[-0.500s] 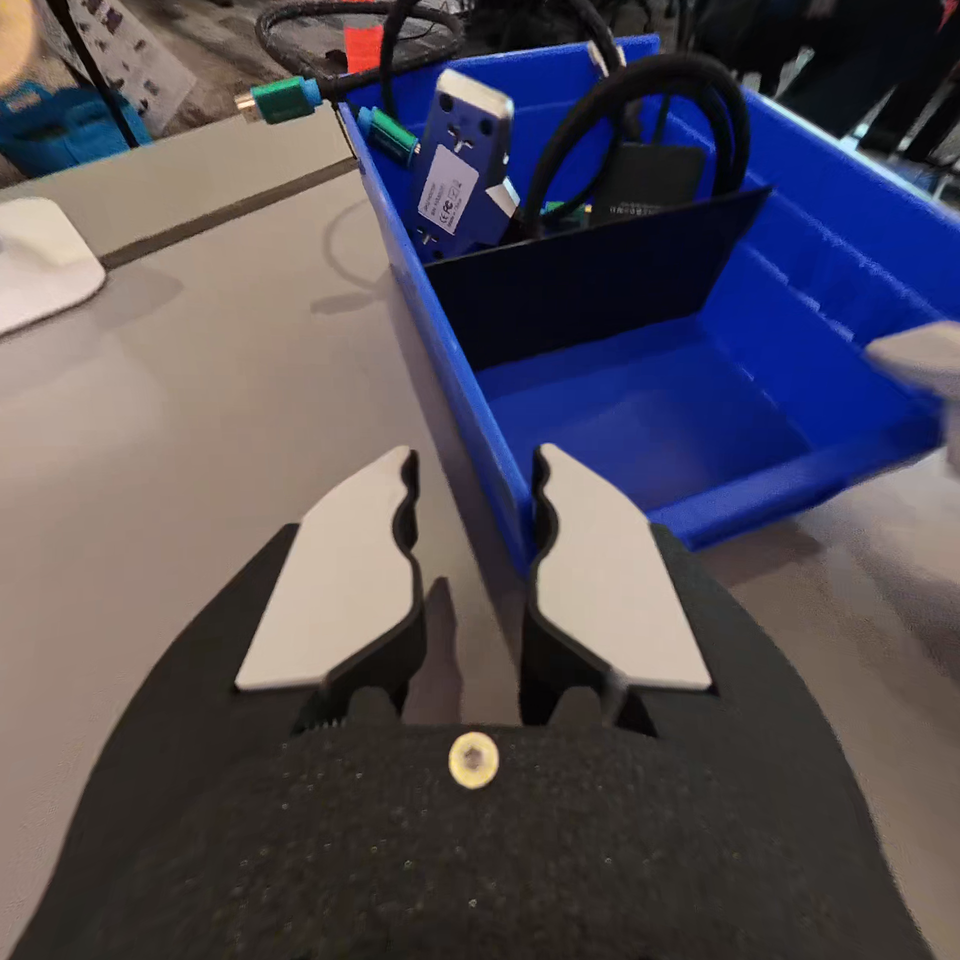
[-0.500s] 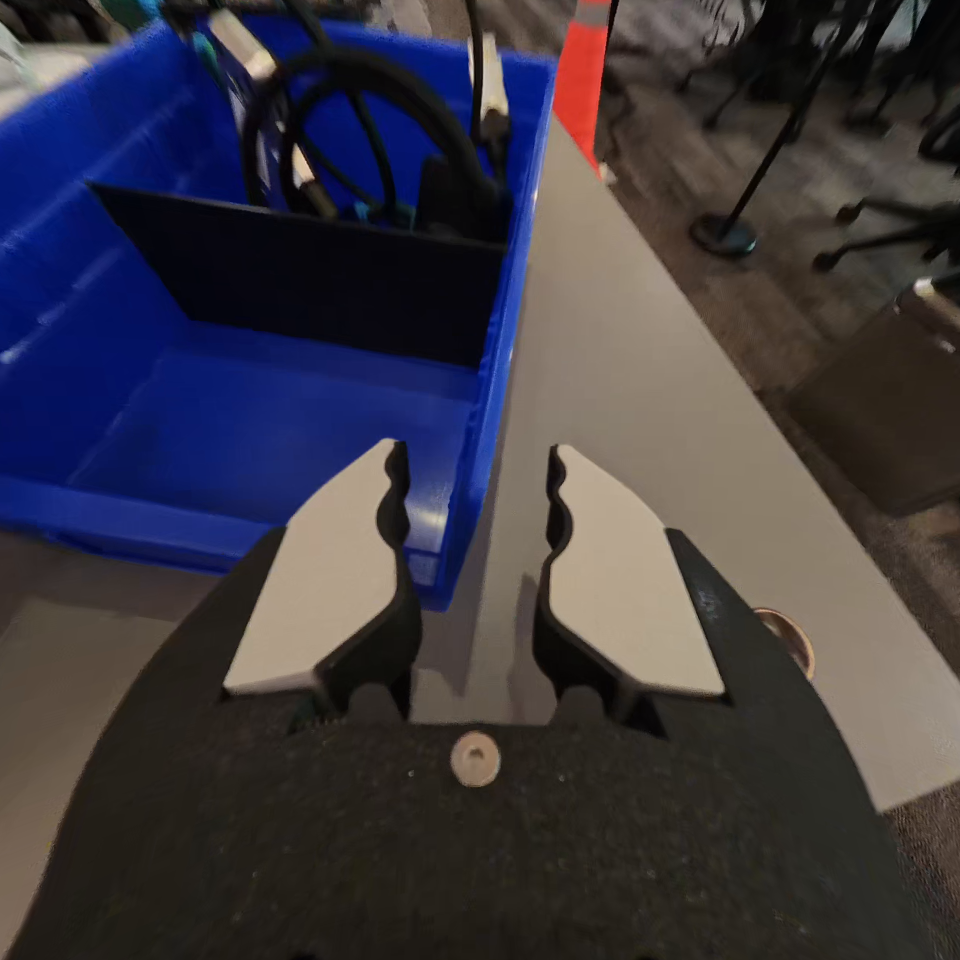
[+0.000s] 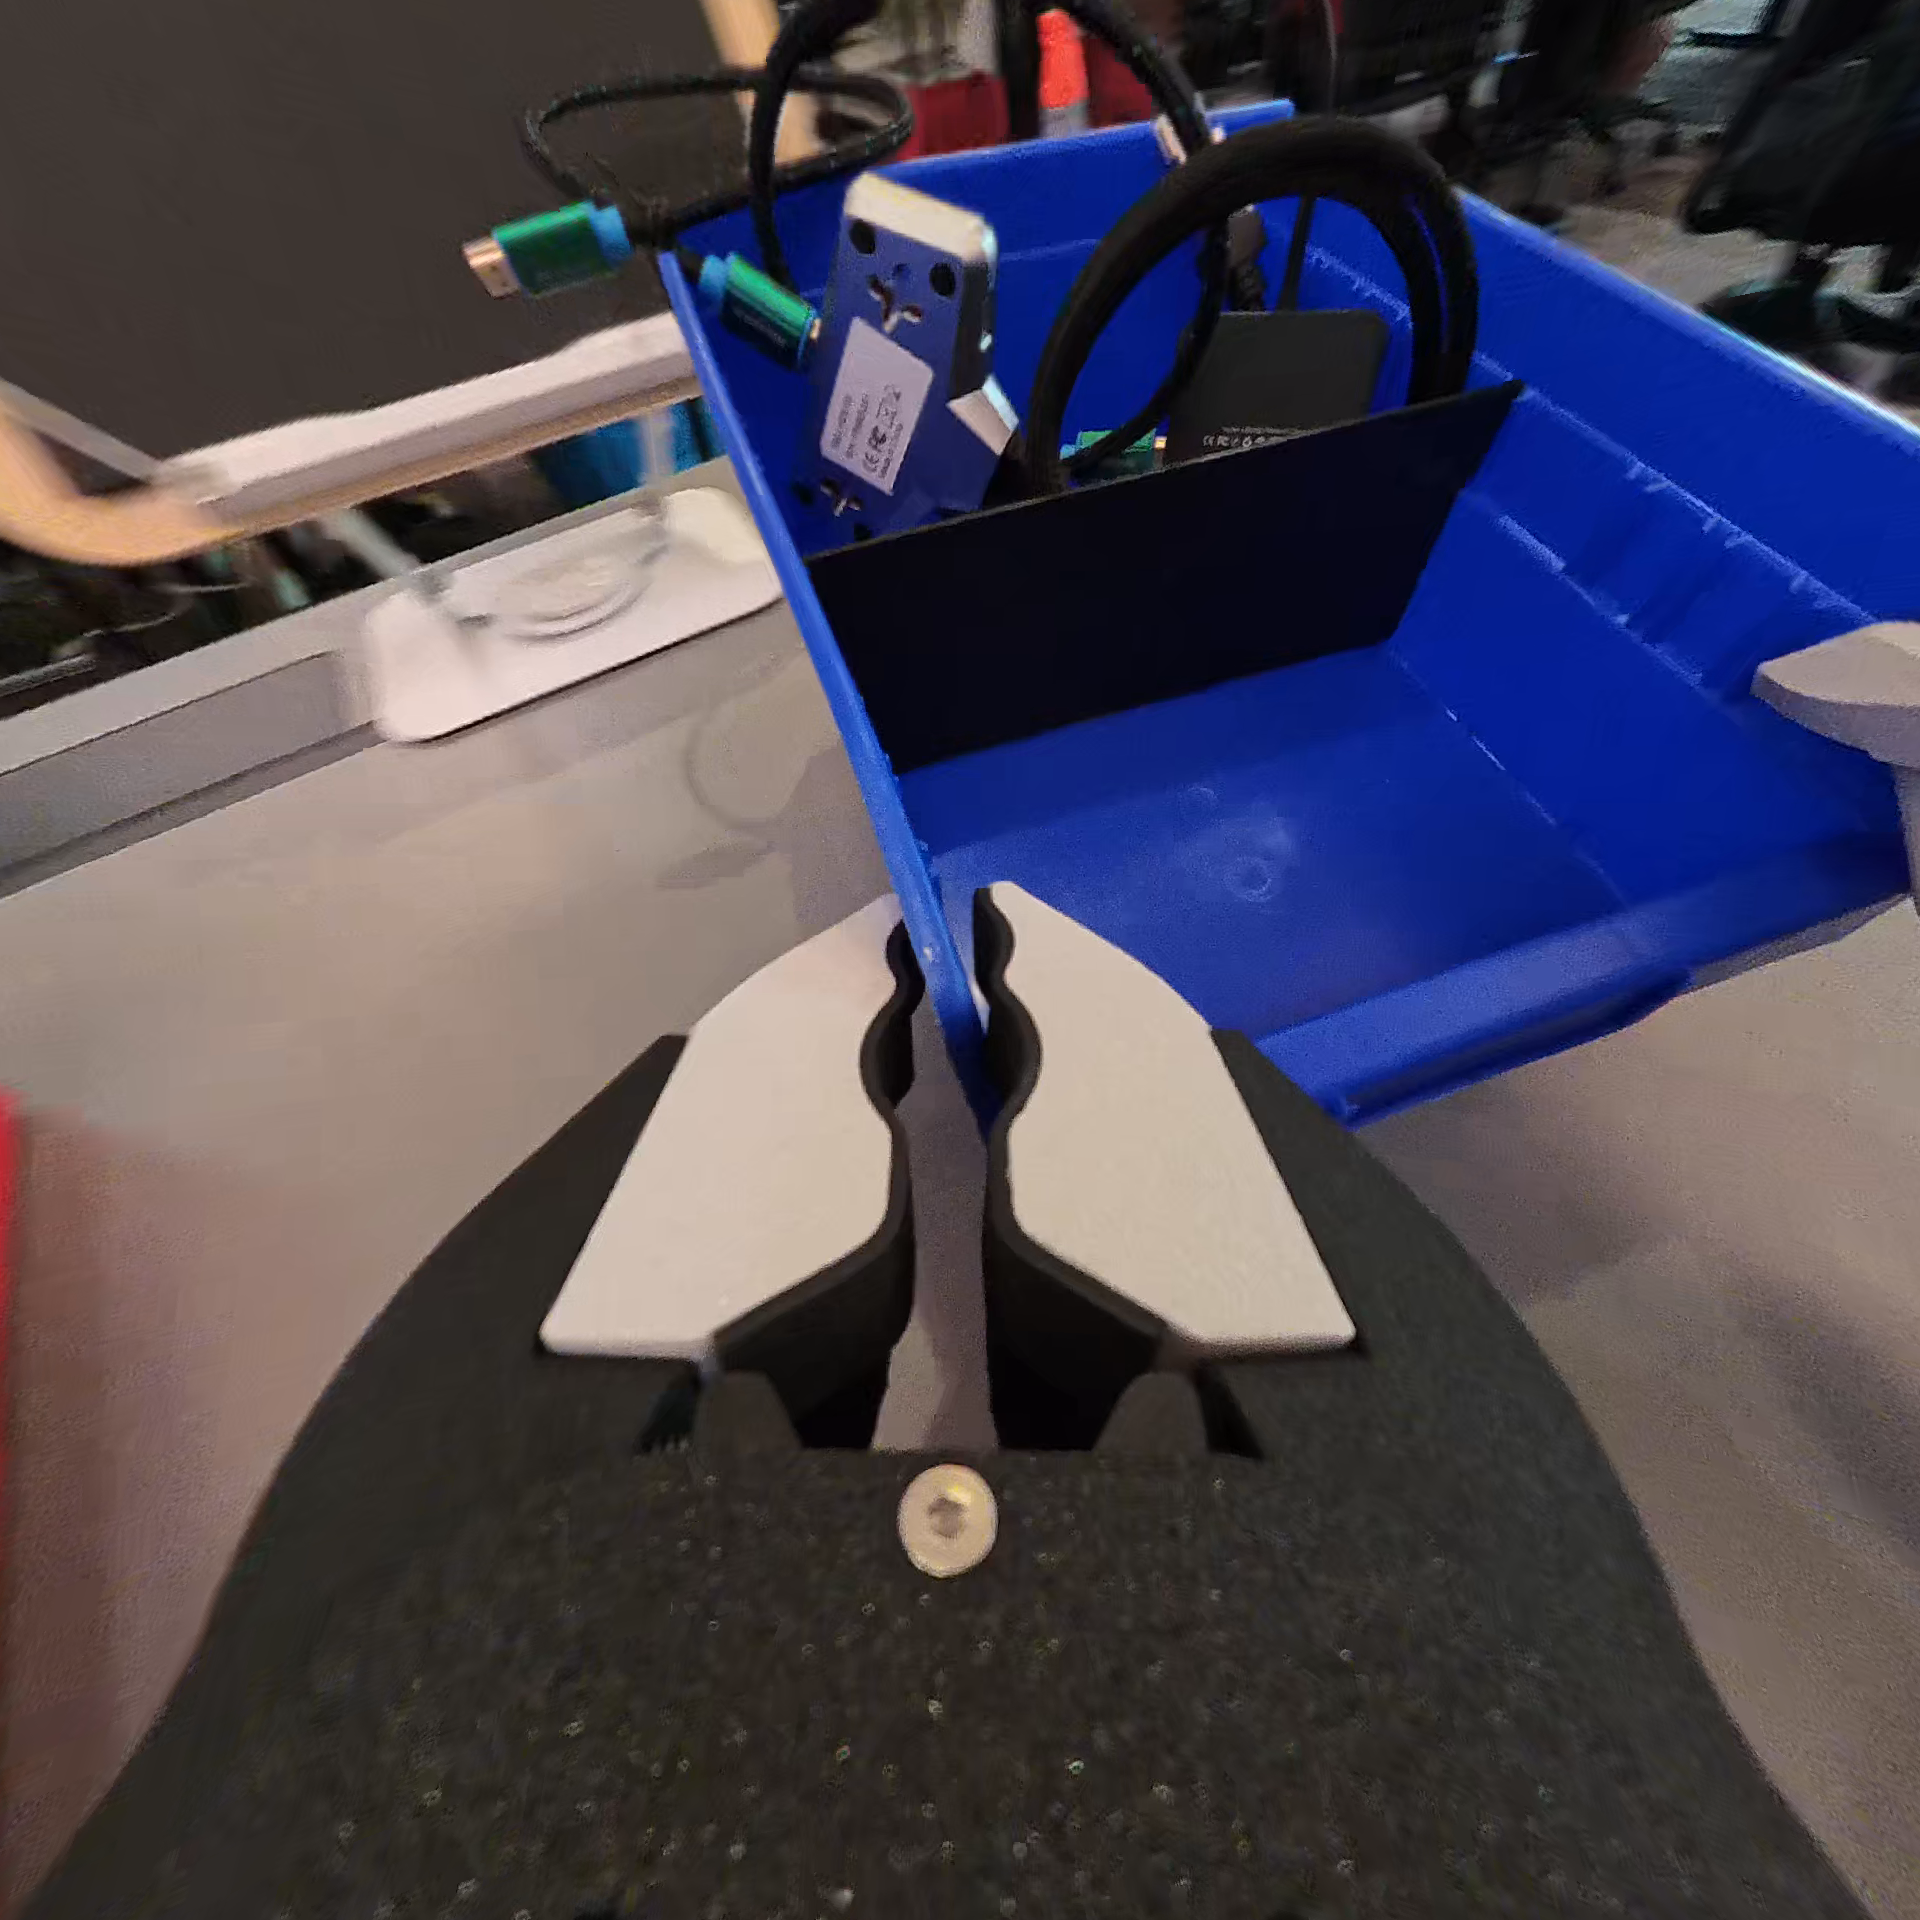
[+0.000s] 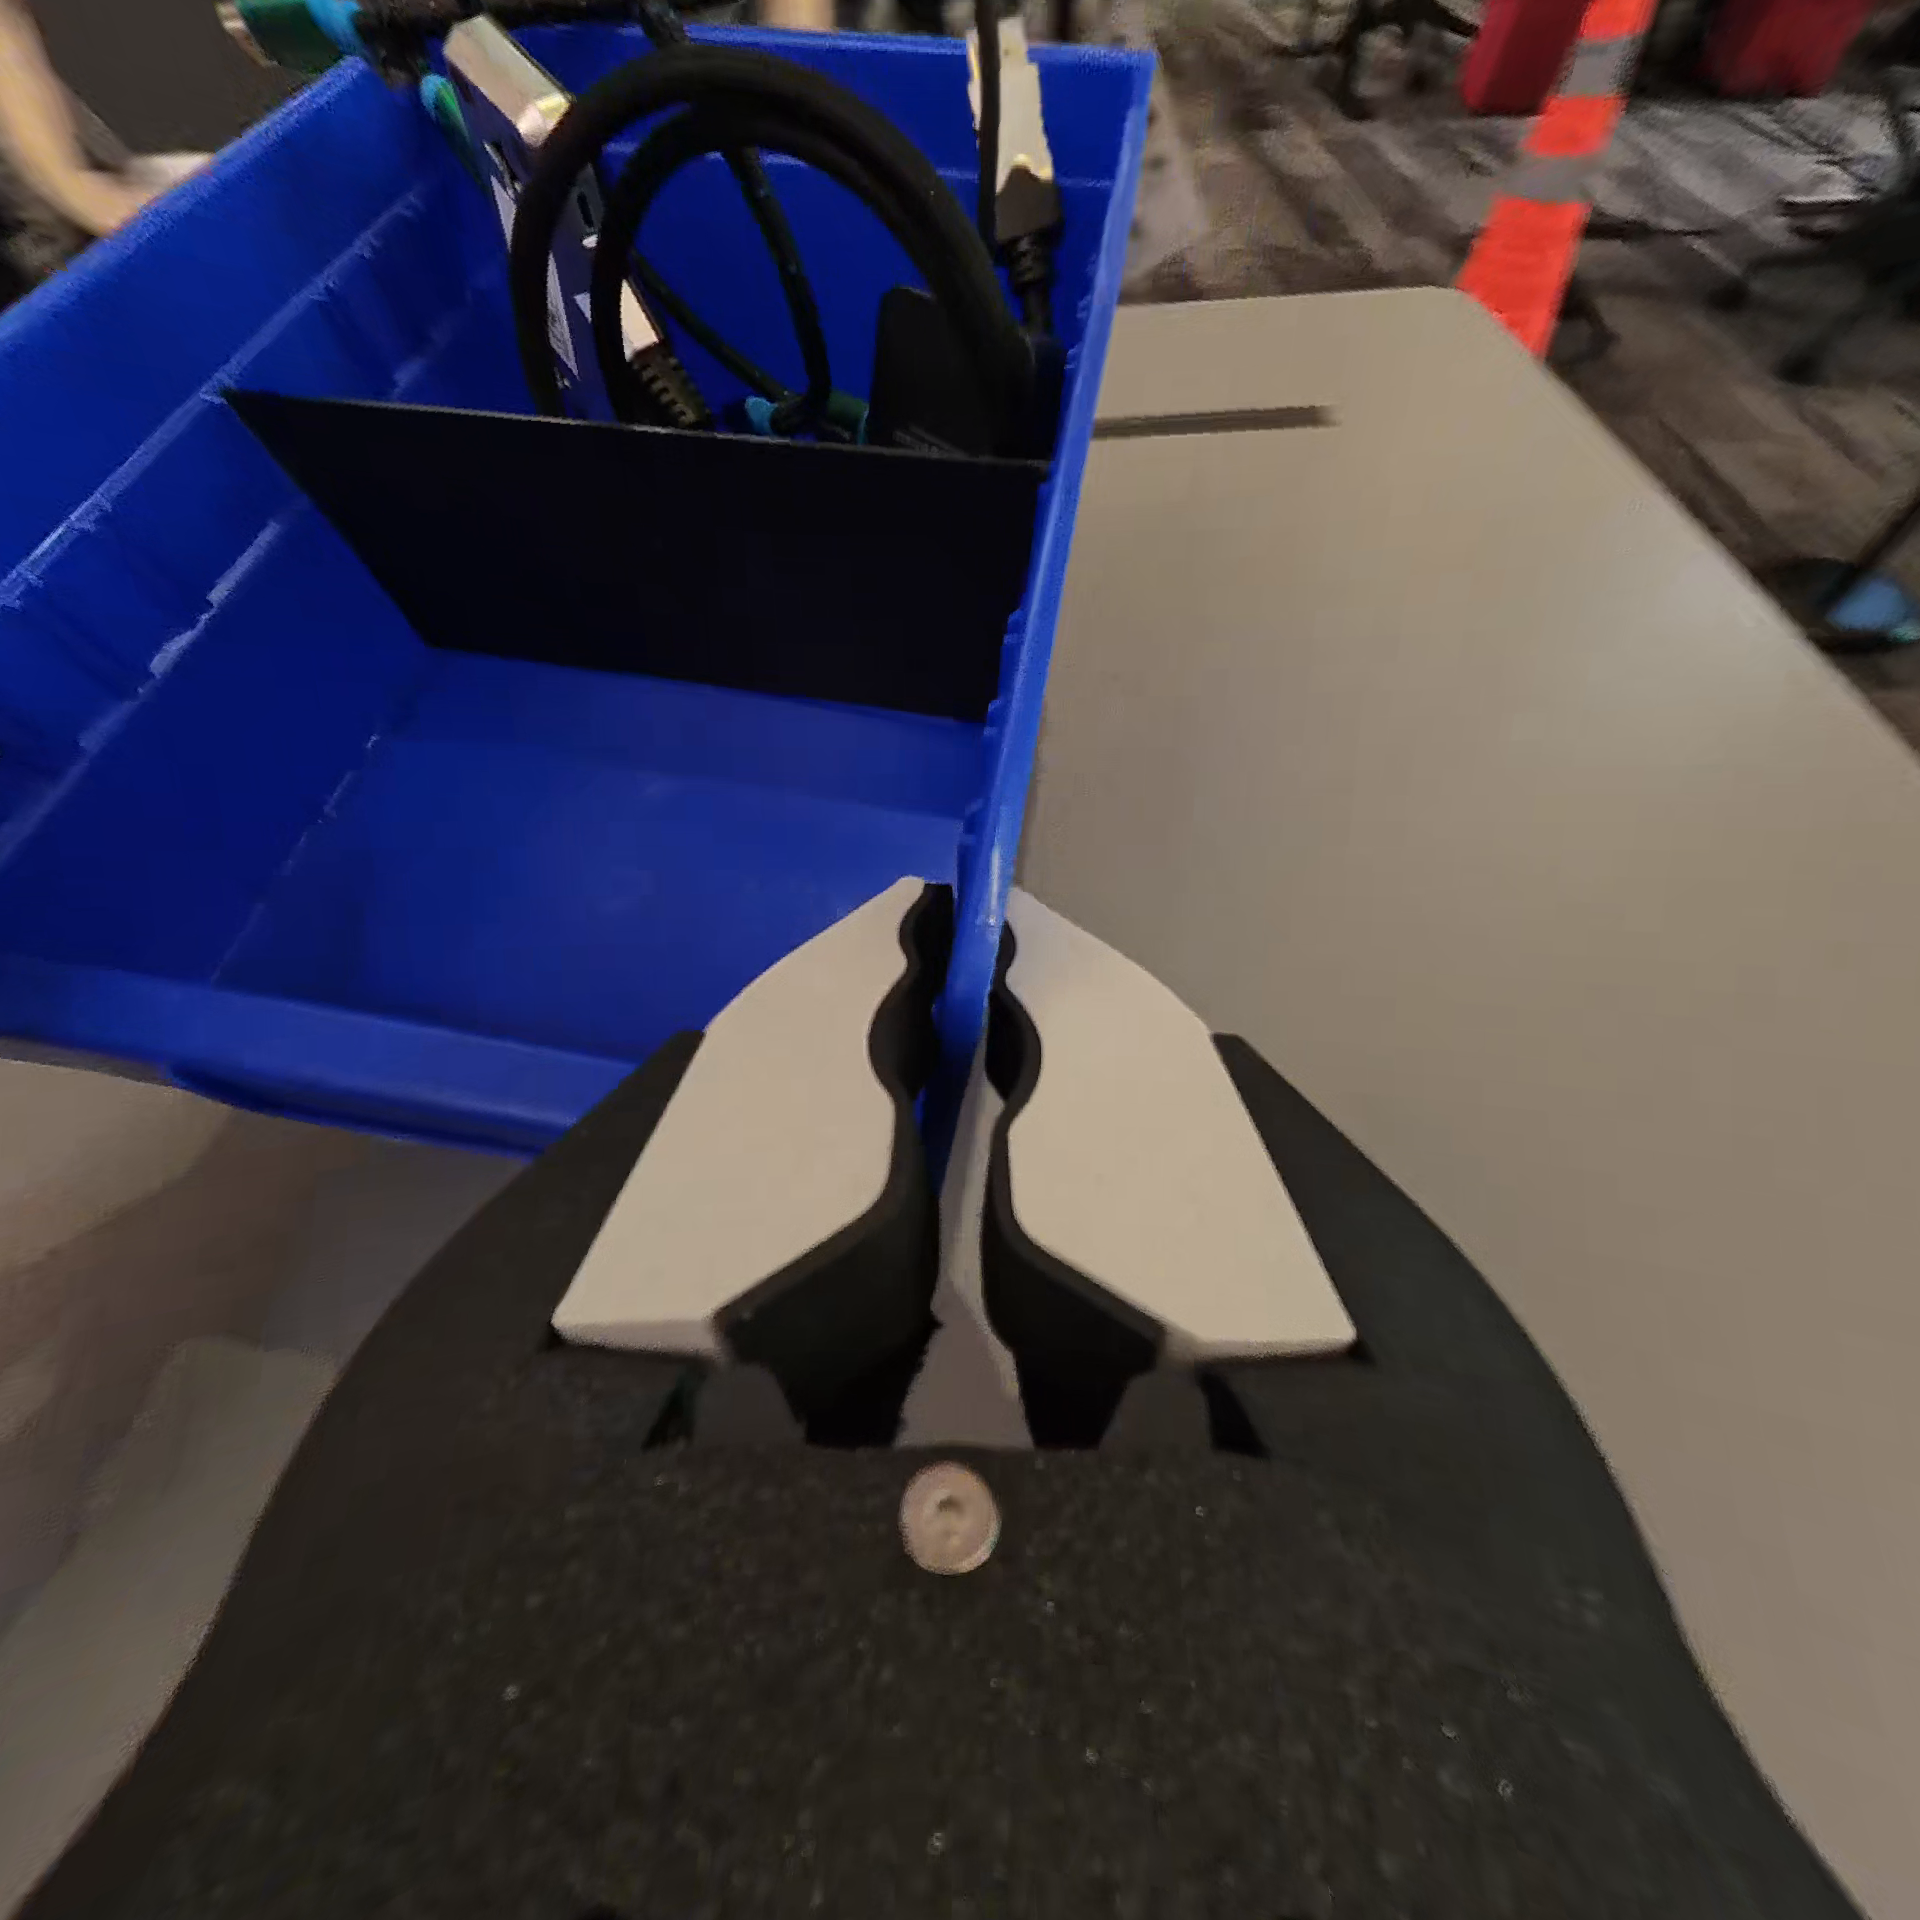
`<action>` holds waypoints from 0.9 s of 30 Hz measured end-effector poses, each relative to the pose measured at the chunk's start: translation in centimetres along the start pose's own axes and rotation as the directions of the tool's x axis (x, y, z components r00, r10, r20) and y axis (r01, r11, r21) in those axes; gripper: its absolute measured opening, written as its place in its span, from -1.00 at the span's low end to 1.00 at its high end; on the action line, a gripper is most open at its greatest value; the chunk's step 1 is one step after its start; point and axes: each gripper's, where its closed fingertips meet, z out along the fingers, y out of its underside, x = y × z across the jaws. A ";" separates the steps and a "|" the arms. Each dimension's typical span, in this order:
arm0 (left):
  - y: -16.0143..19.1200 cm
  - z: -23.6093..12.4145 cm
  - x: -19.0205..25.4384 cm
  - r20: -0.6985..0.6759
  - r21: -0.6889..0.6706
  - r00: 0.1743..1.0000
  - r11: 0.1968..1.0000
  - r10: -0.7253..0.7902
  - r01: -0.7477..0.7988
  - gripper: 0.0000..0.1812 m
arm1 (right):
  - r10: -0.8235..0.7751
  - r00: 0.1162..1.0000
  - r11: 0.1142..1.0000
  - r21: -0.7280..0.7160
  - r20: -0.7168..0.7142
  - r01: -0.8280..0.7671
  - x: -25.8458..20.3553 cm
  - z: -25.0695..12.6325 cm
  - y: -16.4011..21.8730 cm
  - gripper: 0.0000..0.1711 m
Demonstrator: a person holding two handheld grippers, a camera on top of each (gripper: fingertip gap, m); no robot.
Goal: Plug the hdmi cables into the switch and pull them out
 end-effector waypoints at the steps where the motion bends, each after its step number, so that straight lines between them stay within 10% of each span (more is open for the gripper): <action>1: 0.7 -1.3 -2.1 0.044 -0.008 0.999 1.000 -0.007 0.007 -0.91 | -0.016 0.999 1.000 -0.008 0.047 0.016 -2.5 0.5 0.0 -0.96; 11: 9.8 -6.1 -14.7 0.236 -0.076 0.955 0.977 -0.178 0.201 -0.92 | -0.155 0.947 0.979 -0.082 0.281 0.184 -18.3 5.7 2.9 -0.94; 16: 10.1 -5.9 -13.8 0.089 -0.012 0.954 0.958 -0.286 0.288 -0.80 | -0.169 0.934 0.980 -0.043 0.315 0.192 -18.4 6.1 3.1 -0.89; 21: 7.6 -12.4 -12.6 -0.246 0.111 0.881 0.892 -0.403 0.439 -0.28 | -0.297 0.867 0.950 0.033 0.400 0.310 -17.1 3.3 2.5 -0.68; 27: 15.1 -20.4 -26.7 0.155 0.071 0.846 0.860 -0.510 0.505 -0.12 | -0.434 0.776 0.898 0.145 0.457 0.417 -18.0 -0.7 1.1 -0.67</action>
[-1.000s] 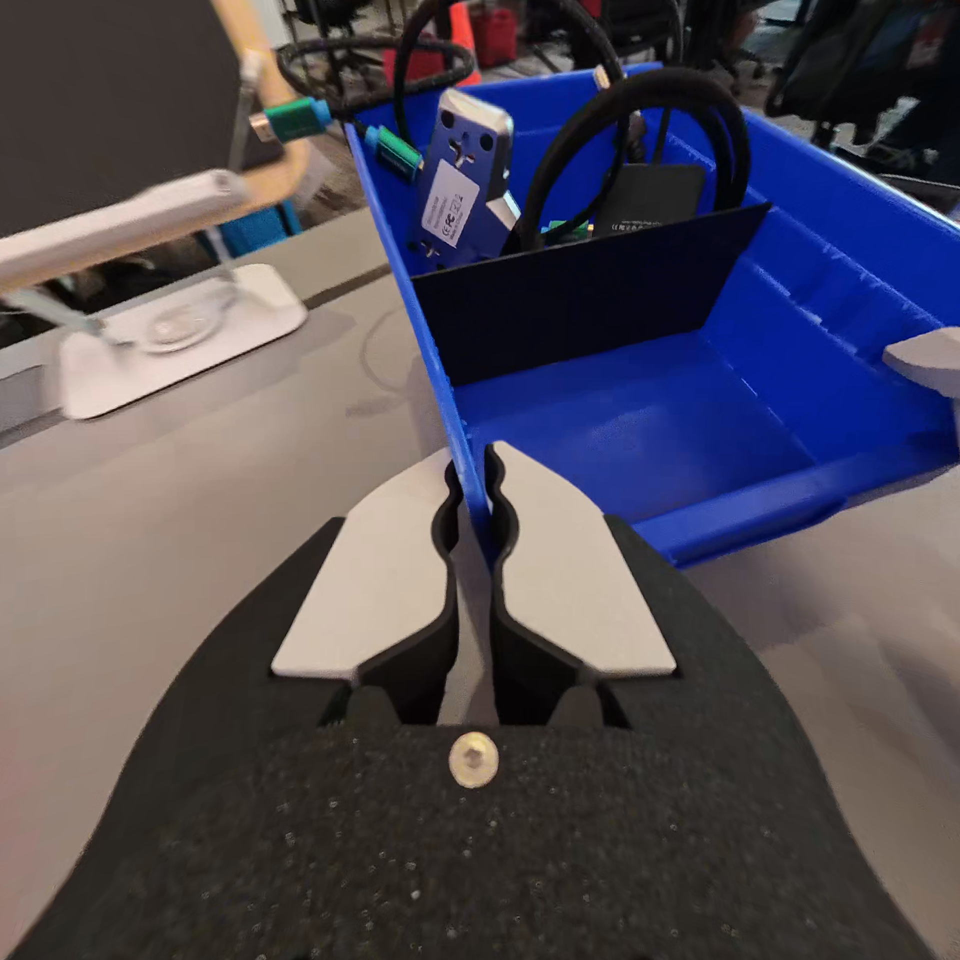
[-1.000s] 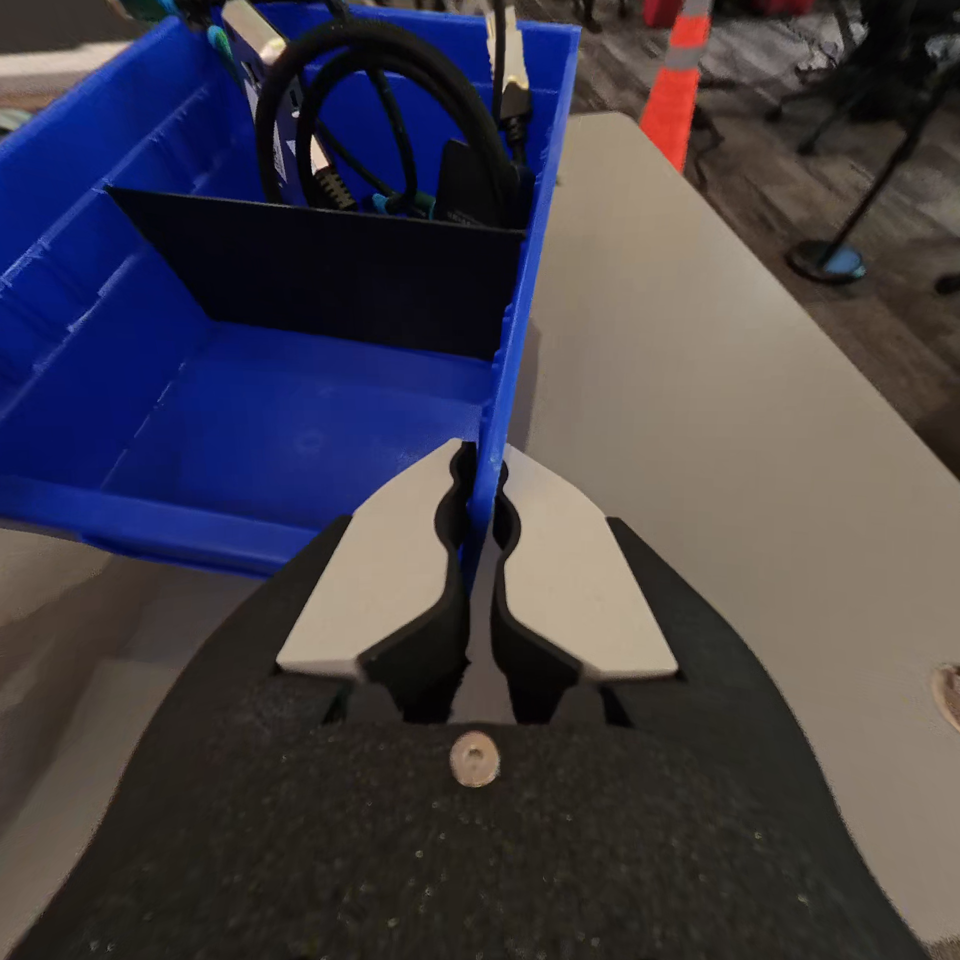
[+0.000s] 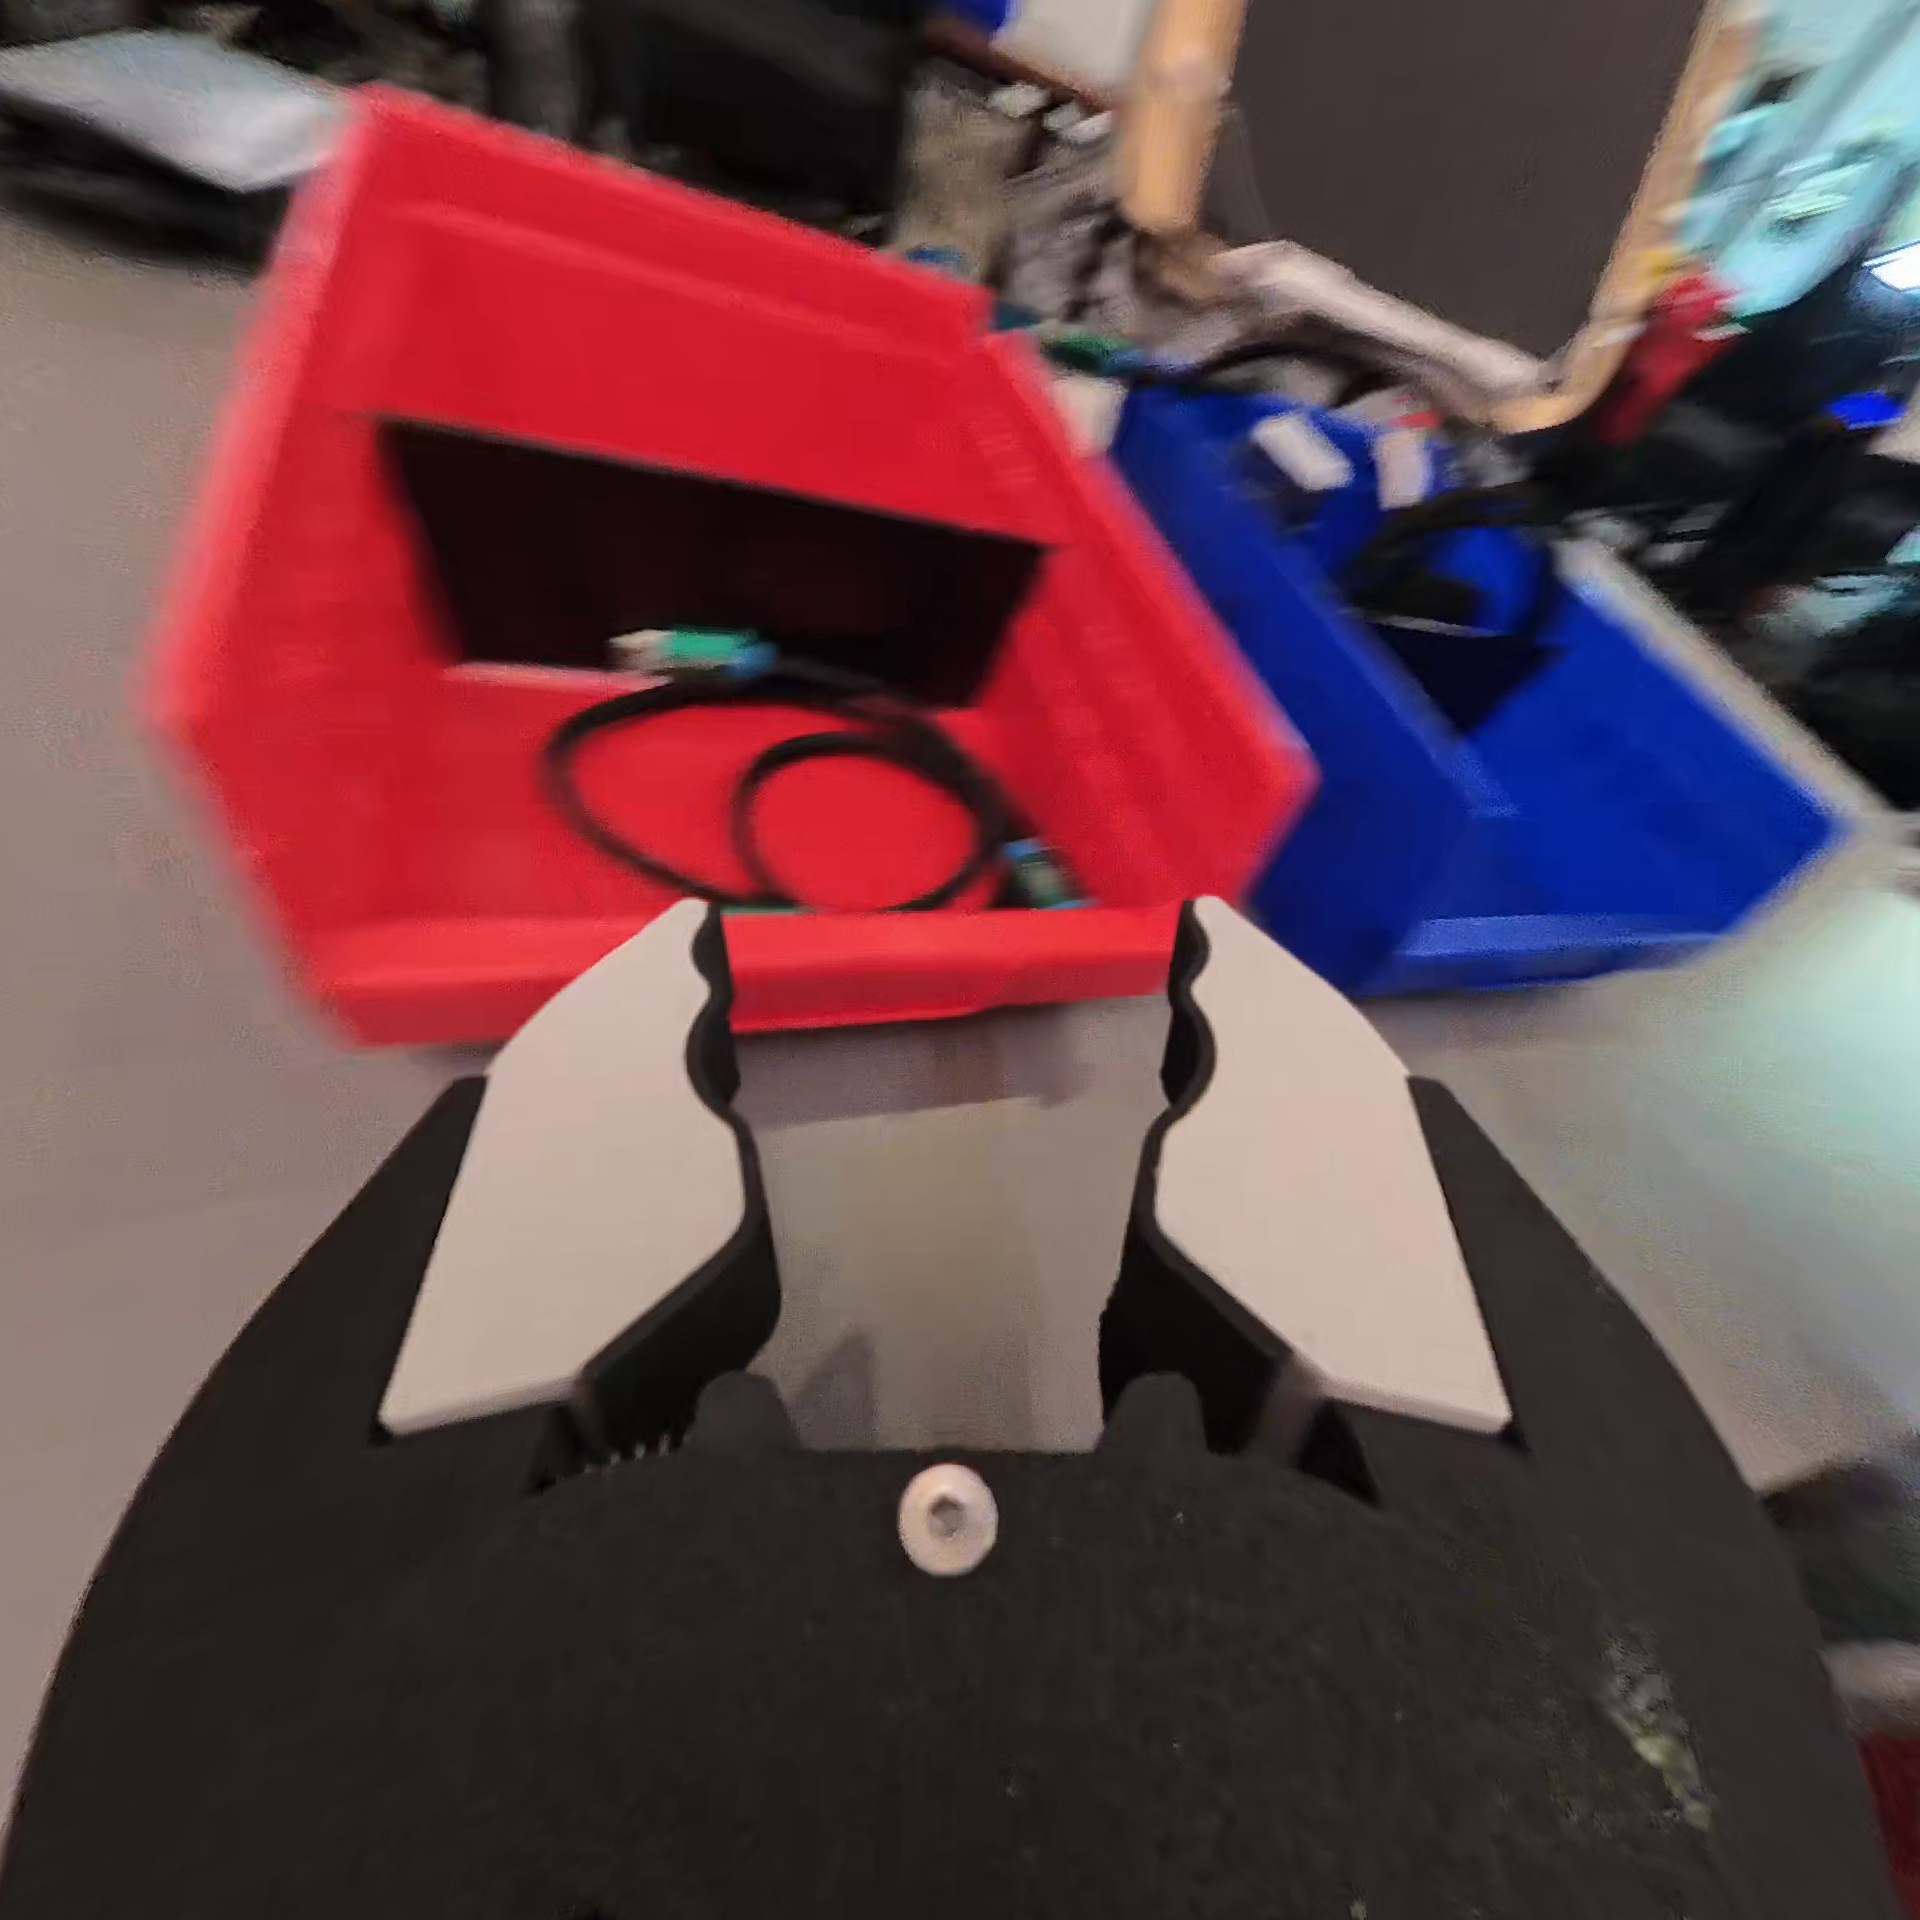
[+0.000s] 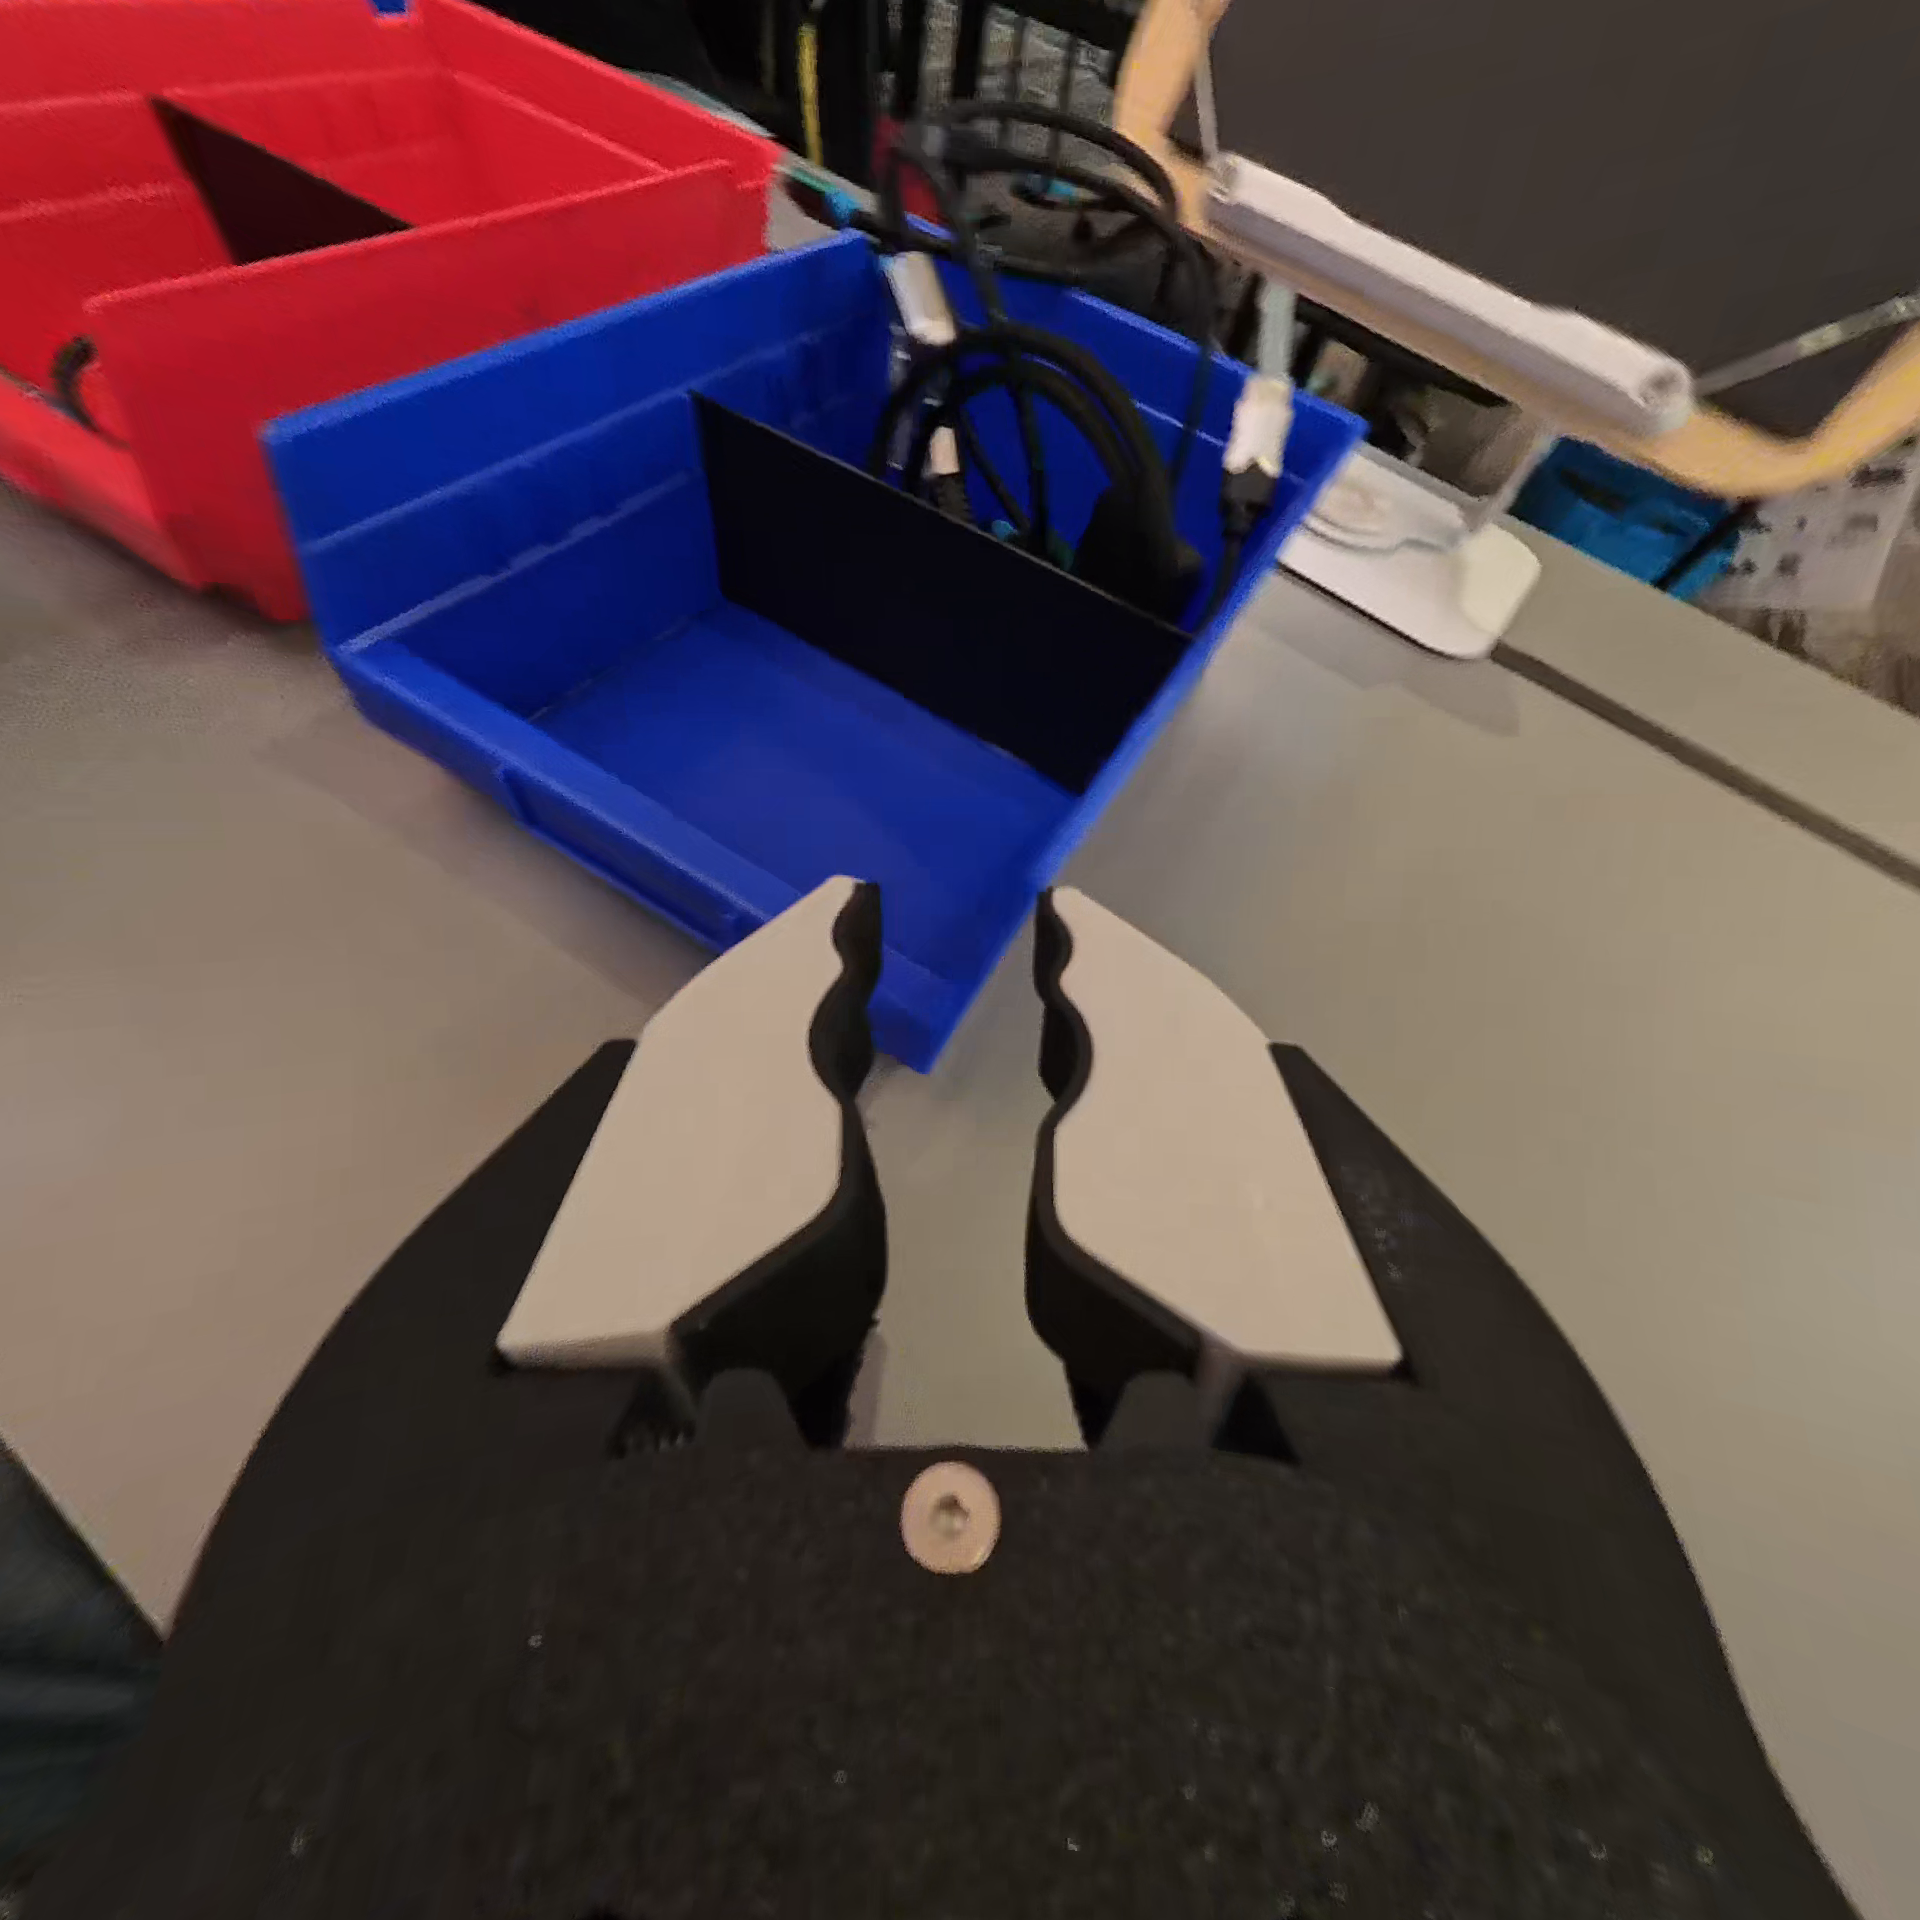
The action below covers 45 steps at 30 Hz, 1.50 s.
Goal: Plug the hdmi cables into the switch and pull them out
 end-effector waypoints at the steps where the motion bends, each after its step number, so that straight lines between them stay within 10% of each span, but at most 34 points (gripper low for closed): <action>1: 0.2 -0.1 -2.5 0.060 -0.019 0.998 1.000 -0.006 0.007 -0.12 | -0.038 0.999 0.999 0.011 0.024 0.038 -1.1 0.2 -0.5 -0.71; 9: -1.5 2.9 -11.0 0.224 -0.030 0.974 0.999 0.035 -0.029 -0.44 | -0.103 0.909 0.994 0.006 0.404 0.110 -17.2 5.6 -3.6 -0.64; 11: -1.4 3.5 -11.1 0.206 -0.048 0.977 0.998 0.046 -0.036 -0.94 | -0.021 0.901 0.996 -0.073 0.432 0.058 -20.1 7.5 -3.2 -0.63; 19: 3.0 -4.6 -8.5 0.389 -0.130 0.912 0.988 0.128 -0.083 -0.97 | 0.117 0.935 0.988 -0.138 0.335 -0.074 -24.5 11.2 -4.6 -0.43; 26: 5.3 -11.3 -4.0 0.500 -0.053 0.859 0.994 0.108 -0.094 -0.94 | 0.100 0.954 0.986 -0.157 0.284 -0.056 -25.4 9.7 -4.9 -0.85; 32: -2.2 -12.3 2.1 0.513 0.101 0.835 0.952 0.198 -0.288 -0.96 | 0.012 0.987 0.990 0.138 0.157 -0.034 -20.3 4.2 -11.8 -0.87; 37: -8.8 -5.8 12.2 0.363 0.161 0.867 0.894 0.341 -0.418 -0.95 | 0.078 0.996 0.969 0.240 -0.047 -0.064 -8.7 -1.1 -14.8 -0.87; 45: -5.2 10.0 33.5 0.003 0.089 0.865 0.861 0.502 -0.501 -0.93 | 0.210 0.907 0.977 0.104 -0.366 -0.184 13.5 -9.9 -5.0 -0.90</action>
